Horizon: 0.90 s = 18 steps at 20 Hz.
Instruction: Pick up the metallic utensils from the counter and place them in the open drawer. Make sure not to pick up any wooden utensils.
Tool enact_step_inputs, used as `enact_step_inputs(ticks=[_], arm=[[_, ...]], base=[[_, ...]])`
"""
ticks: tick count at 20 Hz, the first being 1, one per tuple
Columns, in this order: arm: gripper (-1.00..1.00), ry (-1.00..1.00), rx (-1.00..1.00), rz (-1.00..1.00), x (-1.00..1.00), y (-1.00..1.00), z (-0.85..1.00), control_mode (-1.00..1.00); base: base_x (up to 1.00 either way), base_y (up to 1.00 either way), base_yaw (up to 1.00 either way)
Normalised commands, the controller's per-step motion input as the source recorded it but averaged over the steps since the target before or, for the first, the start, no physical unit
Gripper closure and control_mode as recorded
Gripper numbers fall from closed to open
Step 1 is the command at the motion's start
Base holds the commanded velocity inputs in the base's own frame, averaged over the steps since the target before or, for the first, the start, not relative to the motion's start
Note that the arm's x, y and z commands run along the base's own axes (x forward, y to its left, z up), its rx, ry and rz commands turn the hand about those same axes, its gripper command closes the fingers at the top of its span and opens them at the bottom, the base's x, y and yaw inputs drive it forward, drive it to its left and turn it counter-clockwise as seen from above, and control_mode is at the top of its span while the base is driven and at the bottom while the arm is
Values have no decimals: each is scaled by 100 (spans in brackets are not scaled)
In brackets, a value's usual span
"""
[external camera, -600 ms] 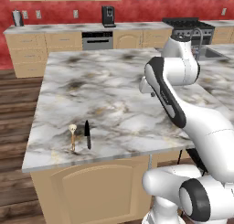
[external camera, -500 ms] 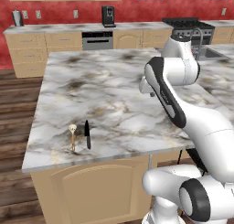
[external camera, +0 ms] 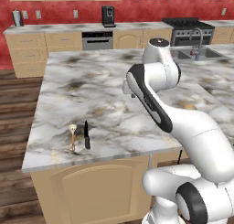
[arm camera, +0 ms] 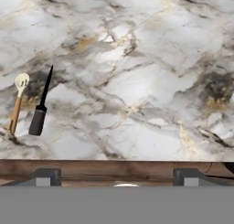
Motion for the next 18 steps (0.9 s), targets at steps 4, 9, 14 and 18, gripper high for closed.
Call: enact_step_inputs(ticks=[4,9,14,18], arm=[[-100,-9,0,-14,21,63,-29,-100],[-100,-1,0,-13,24,64,-52,-100],[-100,4,4,-10,7,48,-57,-100],[-100,23,0,0,35,36,-49,-100]], base=[[0,0,0],[0,0,0],[0,0,0],[0,0,0]])
